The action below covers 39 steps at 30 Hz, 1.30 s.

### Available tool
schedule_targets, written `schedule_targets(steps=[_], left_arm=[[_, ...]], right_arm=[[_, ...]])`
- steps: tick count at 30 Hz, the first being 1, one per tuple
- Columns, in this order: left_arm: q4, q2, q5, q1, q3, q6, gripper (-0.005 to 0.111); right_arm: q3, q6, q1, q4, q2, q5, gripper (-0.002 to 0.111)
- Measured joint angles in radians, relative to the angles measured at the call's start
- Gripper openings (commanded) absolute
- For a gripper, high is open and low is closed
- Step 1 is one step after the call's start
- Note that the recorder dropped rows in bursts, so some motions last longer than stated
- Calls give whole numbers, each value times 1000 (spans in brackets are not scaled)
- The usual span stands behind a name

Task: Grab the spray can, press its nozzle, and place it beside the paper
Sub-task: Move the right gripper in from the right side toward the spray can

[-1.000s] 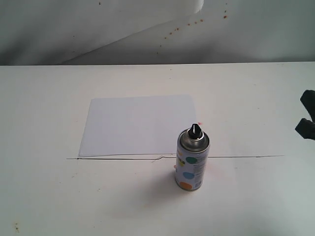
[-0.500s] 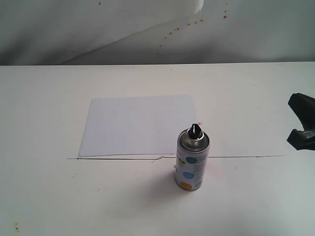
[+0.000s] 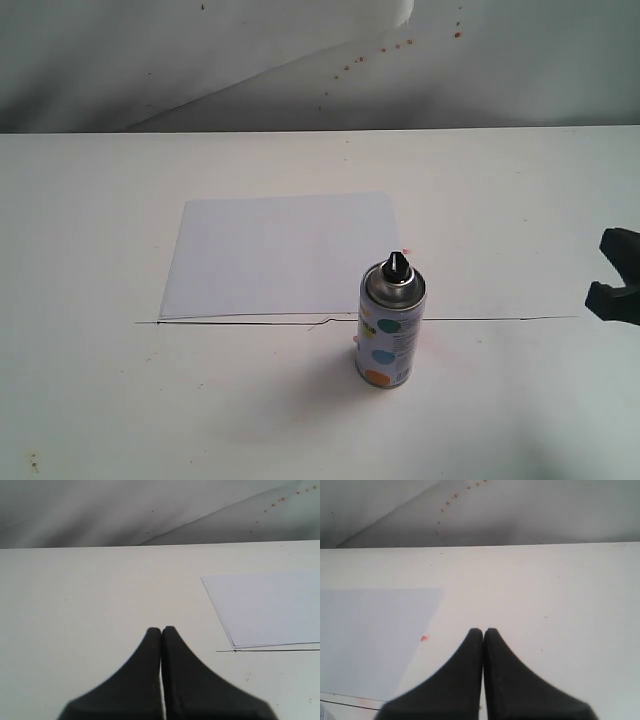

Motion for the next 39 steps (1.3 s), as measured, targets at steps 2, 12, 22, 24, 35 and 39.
schedule_targets(steps=[2,12,22,24,35,39], left_arm=[[0,0,0,0,0,0,0],[0,0,0,0,0,0,0],[0,0,0,0,0,0,0],[0,0,0,0,0,0,0],[0,0,0,0,0,0,0],[0,0,0,0,0,0,0]], right_arm=[[0,0,0,-12,0,2,0],[0,0,0,-160,0,-41,0],[0,128,0,-320,0,-80,0],[0,139,0,-320,0,-78,0],[0,145,0,-272,0,-62,0],[0,145,0,-223,0,-62,0]])
